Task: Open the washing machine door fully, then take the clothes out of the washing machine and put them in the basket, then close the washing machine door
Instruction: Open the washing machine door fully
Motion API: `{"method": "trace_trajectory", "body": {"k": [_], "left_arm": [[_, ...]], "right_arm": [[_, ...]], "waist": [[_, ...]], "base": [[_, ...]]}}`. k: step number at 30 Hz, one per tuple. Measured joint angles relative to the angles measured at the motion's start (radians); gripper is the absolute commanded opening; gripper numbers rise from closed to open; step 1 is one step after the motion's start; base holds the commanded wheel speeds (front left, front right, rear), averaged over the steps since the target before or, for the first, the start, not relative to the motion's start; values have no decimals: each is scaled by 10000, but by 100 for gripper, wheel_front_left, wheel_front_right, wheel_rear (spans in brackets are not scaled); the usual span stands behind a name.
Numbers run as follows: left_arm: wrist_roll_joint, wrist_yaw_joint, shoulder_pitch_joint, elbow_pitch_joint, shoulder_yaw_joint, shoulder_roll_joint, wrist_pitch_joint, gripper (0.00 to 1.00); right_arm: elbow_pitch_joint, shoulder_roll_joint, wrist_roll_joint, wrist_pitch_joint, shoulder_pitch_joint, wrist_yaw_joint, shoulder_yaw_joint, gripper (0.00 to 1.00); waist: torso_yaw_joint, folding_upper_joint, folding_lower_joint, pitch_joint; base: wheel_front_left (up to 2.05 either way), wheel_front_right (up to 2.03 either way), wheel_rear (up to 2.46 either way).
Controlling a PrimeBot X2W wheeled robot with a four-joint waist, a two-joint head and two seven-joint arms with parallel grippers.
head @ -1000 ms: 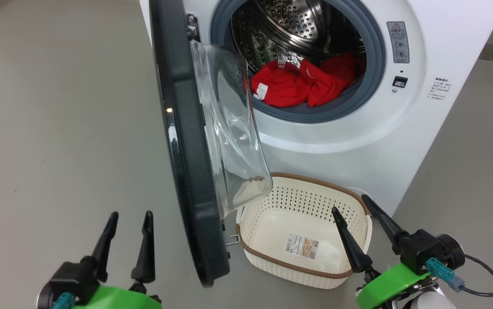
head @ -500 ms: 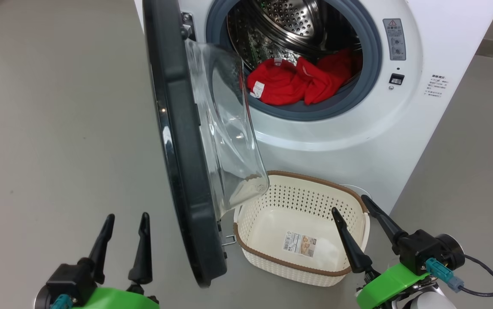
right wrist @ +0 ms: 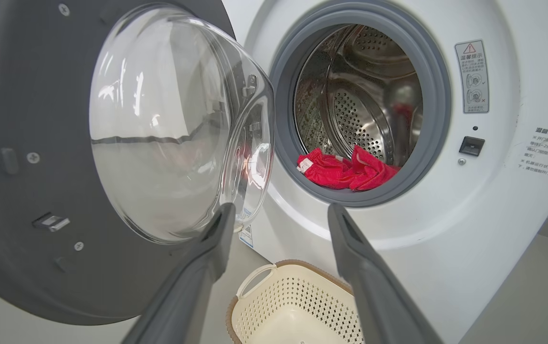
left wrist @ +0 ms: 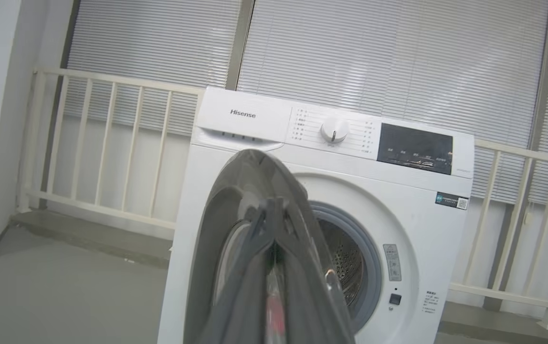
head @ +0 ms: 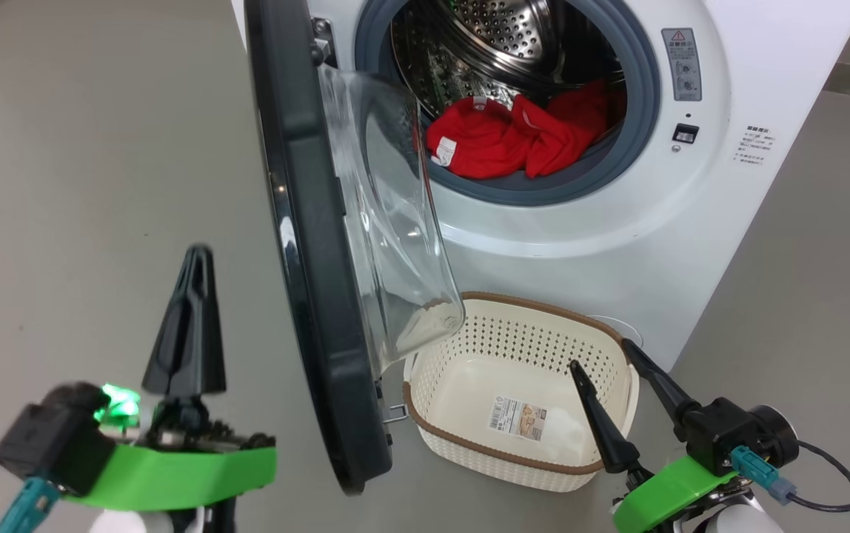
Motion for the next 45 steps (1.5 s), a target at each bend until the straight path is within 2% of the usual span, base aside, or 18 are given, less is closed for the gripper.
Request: {"method": "trace_trajectory", "body": {"k": [7, 13, 17, 28, 45], "left_arm": [[-94, -290, -525, -1039, -1411, 4, -29, 0], [23, -372, -497, -784, -2899, 33, 75, 0], [-27, -236, -100, -384, -3419, 48, 347, 0], [-736, 554, 282, 673, -3494, 111, 1335, 0], [-723, 1505, 501, 777, -2761, 376, 1576, 0]], "right_arm": [[75, 4, 15, 0, -1, 0, 238, 100], [77, 6, 31, 0, -1, 0, 245, 100], [71, 6, 31, 0, -5, 0, 221, 100], [36, 2, 100, 0, -7, 0, 81, 100], [148, -194, 546, 0, -8, 0, 518, 100]], "waist": [[-116, 0, 0, 9], [-299, 0, 0, 53], [-386, 0, 0, 144], [-384, 0, 0, 274], [149, 0, 0, 329]], "base": [[0, 0, 0], [0, 0, 0], [0, 0, 0], [0, 0, 0], [0, 0, 0]]}}
